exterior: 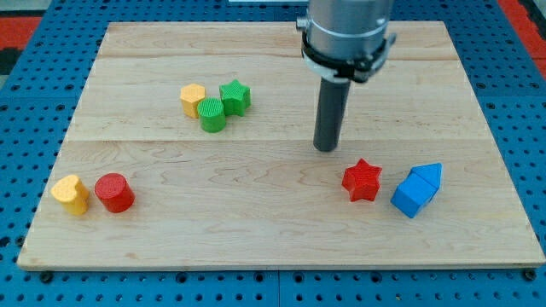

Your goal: Push the green circle into the red star

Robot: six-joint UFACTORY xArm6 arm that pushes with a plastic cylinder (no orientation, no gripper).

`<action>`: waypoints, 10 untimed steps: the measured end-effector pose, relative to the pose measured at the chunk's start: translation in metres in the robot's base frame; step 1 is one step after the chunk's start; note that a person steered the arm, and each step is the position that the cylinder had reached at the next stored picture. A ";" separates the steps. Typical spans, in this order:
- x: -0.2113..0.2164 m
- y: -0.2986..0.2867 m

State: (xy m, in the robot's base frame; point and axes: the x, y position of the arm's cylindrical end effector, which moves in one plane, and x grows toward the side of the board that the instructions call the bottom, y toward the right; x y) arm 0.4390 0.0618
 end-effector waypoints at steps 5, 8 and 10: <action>-0.094 -0.213; -0.033 -0.181; -0.001 -0.067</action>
State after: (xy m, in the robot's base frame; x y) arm 0.4380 -0.0051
